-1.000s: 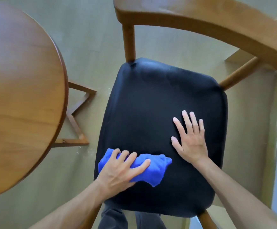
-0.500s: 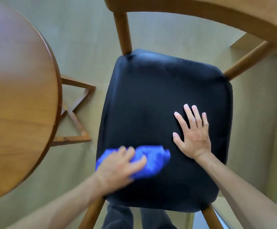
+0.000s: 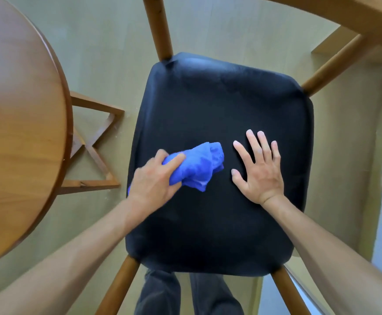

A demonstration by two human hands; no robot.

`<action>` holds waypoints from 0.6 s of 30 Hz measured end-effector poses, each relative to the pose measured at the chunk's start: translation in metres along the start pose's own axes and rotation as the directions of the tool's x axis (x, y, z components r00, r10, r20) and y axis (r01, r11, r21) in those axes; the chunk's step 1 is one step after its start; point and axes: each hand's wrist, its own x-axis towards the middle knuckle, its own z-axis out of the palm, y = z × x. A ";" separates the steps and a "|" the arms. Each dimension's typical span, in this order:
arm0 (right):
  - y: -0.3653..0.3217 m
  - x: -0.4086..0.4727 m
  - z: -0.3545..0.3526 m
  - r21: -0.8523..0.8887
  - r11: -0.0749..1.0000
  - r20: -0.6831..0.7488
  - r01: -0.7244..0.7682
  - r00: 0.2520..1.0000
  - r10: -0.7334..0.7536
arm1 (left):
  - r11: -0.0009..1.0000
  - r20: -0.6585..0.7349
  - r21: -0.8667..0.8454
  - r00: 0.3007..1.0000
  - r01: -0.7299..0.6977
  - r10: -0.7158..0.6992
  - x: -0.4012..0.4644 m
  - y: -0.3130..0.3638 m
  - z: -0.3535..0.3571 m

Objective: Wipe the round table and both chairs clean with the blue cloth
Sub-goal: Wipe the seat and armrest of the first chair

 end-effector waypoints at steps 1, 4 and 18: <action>0.000 0.001 -0.002 -0.002 1.000 0.016 -0.005 1.000 0.005 | 0.999 0.057 -0.032 0.998 -0.004 0.006 -0.023 0.004 0.011; -0.001 0.002 -0.011 0.012 1.000 0.080 -0.022 0.997 0.021 | 0.987 0.395 -0.003 0.906 -0.163 0.151 -0.090 0.025 0.043; -0.054 0.012 -0.078 0.456 0.882 -0.054 0.117 0.993 -0.104 | 0.962 0.003 -0.270 0.999 -0.043 0.046 0.037 0.045 -0.021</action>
